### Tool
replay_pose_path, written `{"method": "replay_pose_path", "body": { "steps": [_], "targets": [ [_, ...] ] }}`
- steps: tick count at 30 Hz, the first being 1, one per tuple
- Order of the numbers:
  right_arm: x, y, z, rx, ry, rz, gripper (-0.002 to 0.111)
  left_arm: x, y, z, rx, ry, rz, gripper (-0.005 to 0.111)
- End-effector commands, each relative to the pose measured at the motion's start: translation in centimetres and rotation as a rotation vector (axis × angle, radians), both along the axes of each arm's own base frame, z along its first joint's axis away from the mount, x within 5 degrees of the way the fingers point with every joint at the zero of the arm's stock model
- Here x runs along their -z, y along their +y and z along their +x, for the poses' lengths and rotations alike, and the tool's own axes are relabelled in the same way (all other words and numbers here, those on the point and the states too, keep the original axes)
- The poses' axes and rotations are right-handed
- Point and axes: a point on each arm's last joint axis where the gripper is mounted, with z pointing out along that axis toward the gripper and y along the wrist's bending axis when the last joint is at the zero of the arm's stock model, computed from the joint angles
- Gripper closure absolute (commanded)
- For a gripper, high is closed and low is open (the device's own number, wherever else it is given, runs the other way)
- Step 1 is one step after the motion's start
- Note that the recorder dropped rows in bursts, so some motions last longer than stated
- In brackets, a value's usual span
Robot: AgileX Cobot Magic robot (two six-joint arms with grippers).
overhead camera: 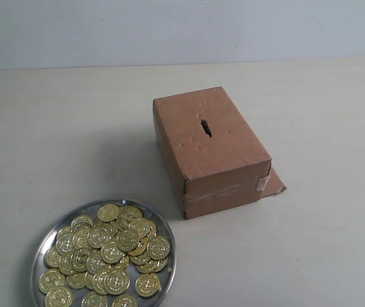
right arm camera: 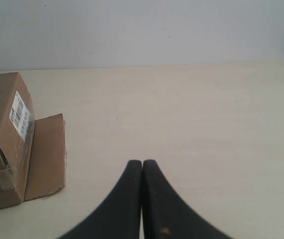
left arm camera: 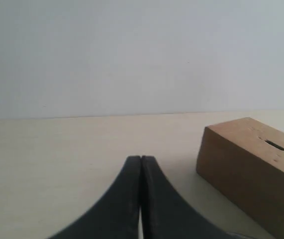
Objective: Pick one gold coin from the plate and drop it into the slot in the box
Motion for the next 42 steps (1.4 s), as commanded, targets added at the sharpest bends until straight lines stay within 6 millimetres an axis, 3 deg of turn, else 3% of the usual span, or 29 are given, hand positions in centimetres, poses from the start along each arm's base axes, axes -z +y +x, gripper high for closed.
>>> {"method": "replay_pose_path", "body": {
  "steps": [1, 18, 28, 42],
  "targets": [
    [0.0, 0.0, 0.0, 0.005, -0.011, -0.009, 0.108, 0.2, 0.3, 0.1, -0.067, 0.006, 0.008, 0.107],
    [0.0, 0.0, 0.0, 0.005, -0.011, -0.009, 0.108, 0.7, 0.1, 0.0, -0.057, 0.063, 0.048, 0.107],
    [0.0, 0.0, 0.0, 0.005, -0.011, -0.009, 0.108, 1.7, 1.0, 0.0, -0.146, 0.174, 0.043, 0.107],
    [0.0, 0.0, 0.0, 0.005, -0.011, -0.009, 0.108, 1.9, 1.5, 0.0, -0.209, 0.203, 0.000, 0.107]
  ]
}}
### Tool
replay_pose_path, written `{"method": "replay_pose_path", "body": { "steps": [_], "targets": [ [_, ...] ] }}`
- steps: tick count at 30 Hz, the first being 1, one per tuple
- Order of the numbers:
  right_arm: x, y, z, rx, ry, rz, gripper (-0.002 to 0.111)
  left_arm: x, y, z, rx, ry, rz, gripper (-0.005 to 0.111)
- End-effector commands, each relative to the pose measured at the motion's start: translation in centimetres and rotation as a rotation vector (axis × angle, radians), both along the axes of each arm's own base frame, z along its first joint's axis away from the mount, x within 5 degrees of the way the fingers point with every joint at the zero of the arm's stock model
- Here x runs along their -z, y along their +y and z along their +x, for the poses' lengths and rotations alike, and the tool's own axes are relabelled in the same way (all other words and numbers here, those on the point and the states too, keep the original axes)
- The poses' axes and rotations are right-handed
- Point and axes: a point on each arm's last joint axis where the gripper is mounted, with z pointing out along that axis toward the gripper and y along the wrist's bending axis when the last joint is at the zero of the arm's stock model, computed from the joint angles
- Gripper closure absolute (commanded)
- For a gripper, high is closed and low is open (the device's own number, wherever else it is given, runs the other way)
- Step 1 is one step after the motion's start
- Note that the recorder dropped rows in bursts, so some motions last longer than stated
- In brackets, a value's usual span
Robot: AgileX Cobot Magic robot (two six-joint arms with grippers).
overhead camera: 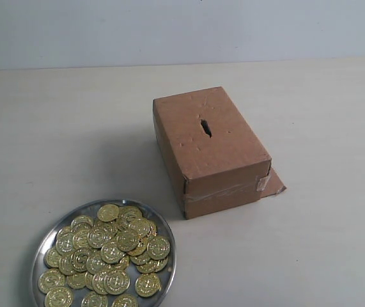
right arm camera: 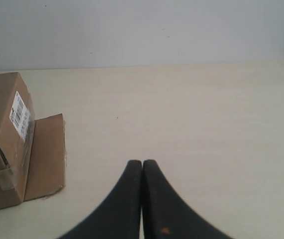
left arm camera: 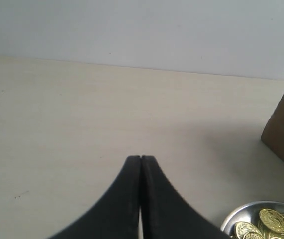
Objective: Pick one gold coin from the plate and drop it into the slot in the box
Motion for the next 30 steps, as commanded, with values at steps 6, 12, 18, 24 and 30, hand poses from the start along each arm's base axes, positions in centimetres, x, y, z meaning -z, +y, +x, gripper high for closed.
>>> {"method": "replay_pose_path", "body": {
  "steps": [6, 12, 18, 24, 30],
  "targets": [
    [0.02, -0.03, 0.00, 0.004, -0.011, -0.009, 0.108, 0.25, 0.01, -0.09, -0.001, 0.019, -0.005, 0.107],
    [0.02, -0.03, 0.00, 0.004, -0.011, -0.009, 0.108, 0.32, 0.02, -0.11, 0.000, 0.028, -0.001, 0.107],
    [0.02, -0.03, 0.00, 0.004, -0.011, -0.009, 0.108, 0.33, 0.03, -0.11, 0.000, 0.028, 0.003, 0.107],
    [0.02, -0.03, 0.00, 0.004, -0.011, -0.009, 0.108, 0.39, 0.02, -0.12, 0.000, 0.035, 0.002, 0.107],
    [0.02, -0.03, 0.00, 0.004, -0.011, -0.009, 0.108, 0.39, 0.02, -0.12, 0.000, 0.035, 0.002, 0.107]
  ]
}}
